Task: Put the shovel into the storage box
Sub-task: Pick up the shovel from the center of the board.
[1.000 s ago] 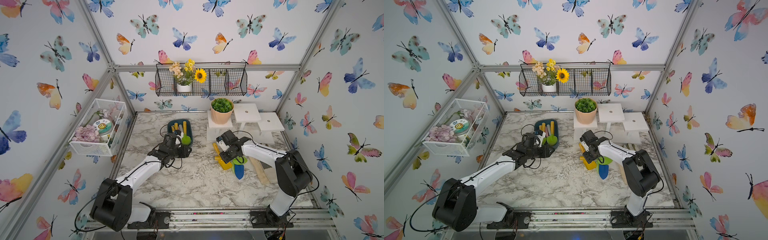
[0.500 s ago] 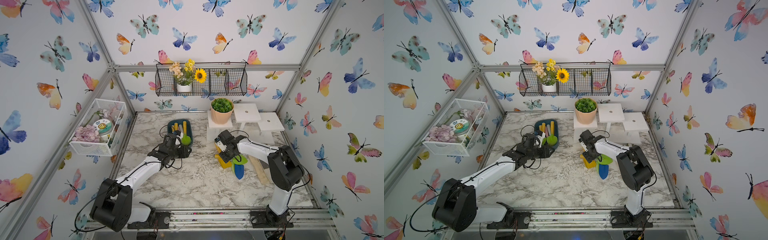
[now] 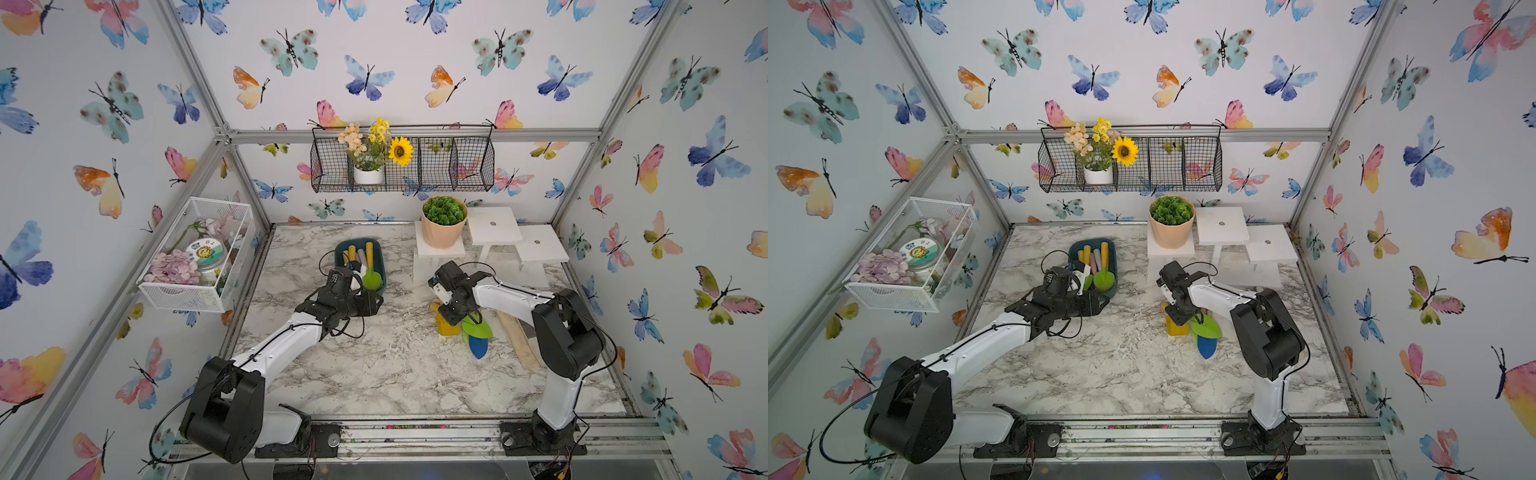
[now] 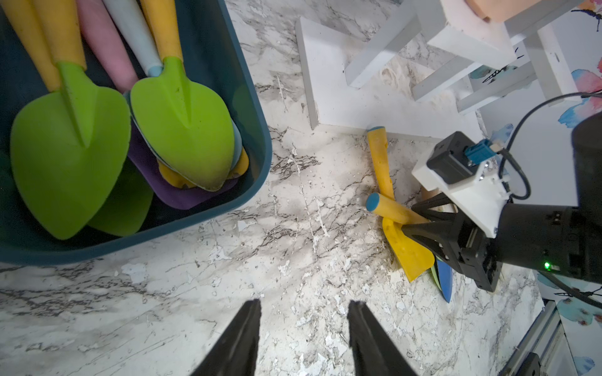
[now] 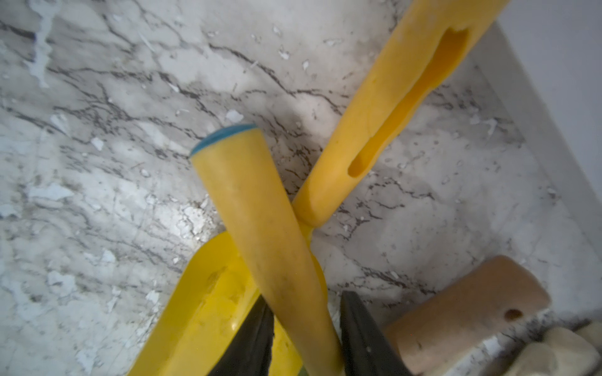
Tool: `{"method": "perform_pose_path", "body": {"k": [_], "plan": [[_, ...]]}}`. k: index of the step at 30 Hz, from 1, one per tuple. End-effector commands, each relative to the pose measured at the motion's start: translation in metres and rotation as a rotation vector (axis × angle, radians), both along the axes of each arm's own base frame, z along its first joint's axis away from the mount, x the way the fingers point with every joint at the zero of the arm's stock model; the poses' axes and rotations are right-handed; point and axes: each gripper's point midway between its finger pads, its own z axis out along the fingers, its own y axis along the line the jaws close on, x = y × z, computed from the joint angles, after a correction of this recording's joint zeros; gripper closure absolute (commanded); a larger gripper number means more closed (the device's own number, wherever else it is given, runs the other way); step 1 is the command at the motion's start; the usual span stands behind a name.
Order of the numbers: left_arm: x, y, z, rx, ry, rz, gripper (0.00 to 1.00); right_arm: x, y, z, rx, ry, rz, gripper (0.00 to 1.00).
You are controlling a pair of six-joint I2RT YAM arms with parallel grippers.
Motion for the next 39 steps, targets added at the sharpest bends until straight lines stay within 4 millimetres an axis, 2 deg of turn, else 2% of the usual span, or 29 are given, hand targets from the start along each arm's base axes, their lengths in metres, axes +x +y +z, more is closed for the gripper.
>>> {"method": "perform_pose_path", "body": {"k": [1,14,18,26,32,39], "plan": [[0.006,0.002,0.005,0.003,-0.028,0.025,0.5,-0.002,0.003,-0.003,0.029,0.012,-0.003,0.65],[0.01,0.0,0.011,-0.02,-0.034,0.037,0.51,-0.009,0.009,0.008,0.063,-0.021,0.009,0.82],[0.011,-0.001,0.014,-0.03,-0.04,0.038,0.5,-0.01,0.011,0.02,0.087,-0.047,0.004,0.83],[0.013,-0.006,0.039,-0.087,-0.073,0.039,0.49,-0.009,0.024,0.063,0.201,-0.103,0.004,0.85],[0.009,-0.011,0.07,-0.171,-0.121,0.028,0.41,-0.009,0.053,0.112,0.417,-0.153,0.027,0.85],[-0.002,-0.022,0.105,-0.339,-0.173,-0.006,0.35,-0.011,0.088,0.163,0.681,-0.188,0.053,0.85]]}}
